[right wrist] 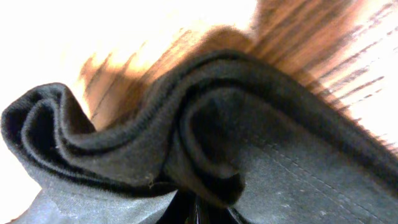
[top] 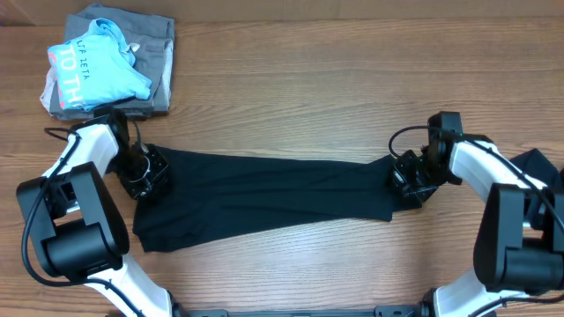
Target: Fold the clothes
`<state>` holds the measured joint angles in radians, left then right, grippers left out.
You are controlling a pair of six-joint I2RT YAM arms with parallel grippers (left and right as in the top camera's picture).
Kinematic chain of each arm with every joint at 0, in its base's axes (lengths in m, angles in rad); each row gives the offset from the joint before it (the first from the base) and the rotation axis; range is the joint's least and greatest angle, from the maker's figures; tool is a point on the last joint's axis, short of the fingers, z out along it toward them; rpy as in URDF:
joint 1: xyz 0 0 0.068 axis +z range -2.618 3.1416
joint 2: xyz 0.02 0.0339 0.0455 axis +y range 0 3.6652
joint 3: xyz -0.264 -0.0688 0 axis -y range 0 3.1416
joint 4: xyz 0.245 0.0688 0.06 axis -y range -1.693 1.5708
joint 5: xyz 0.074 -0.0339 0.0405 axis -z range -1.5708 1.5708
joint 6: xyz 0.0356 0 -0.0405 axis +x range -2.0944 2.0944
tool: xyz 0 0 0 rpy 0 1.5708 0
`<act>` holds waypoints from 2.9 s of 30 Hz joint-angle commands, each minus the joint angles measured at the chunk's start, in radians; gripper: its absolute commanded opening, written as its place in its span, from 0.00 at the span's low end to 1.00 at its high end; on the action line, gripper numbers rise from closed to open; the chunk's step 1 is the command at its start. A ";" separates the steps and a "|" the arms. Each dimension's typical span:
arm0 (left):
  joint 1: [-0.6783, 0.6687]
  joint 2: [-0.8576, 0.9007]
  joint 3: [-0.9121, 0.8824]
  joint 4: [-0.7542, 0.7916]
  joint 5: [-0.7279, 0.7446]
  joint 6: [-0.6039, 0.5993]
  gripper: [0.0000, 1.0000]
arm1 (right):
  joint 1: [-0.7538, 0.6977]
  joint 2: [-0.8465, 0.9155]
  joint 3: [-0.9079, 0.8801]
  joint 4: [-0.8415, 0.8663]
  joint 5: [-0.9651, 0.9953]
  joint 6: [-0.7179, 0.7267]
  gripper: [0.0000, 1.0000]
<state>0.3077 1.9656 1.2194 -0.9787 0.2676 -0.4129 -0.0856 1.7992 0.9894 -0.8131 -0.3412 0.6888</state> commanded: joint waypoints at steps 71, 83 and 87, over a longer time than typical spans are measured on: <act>-0.318 -0.213 0.351 -0.487 -0.031 0.169 1.00 | 0.065 0.010 -0.080 0.019 -0.150 -0.592 0.36; -0.318 -0.213 0.351 -0.487 -0.031 0.169 1.00 | 0.011 0.003 -0.002 -0.018 0.053 -0.357 0.04; -0.318 -0.213 0.345 -0.486 -0.032 0.169 1.00 | -0.042 -0.021 0.100 -0.122 0.141 -0.335 0.04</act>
<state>-0.0063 1.7626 1.5757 -1.4662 0.2455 -0.2329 -0.0853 1.7947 1.0111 -0.9123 -0.3477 0.3016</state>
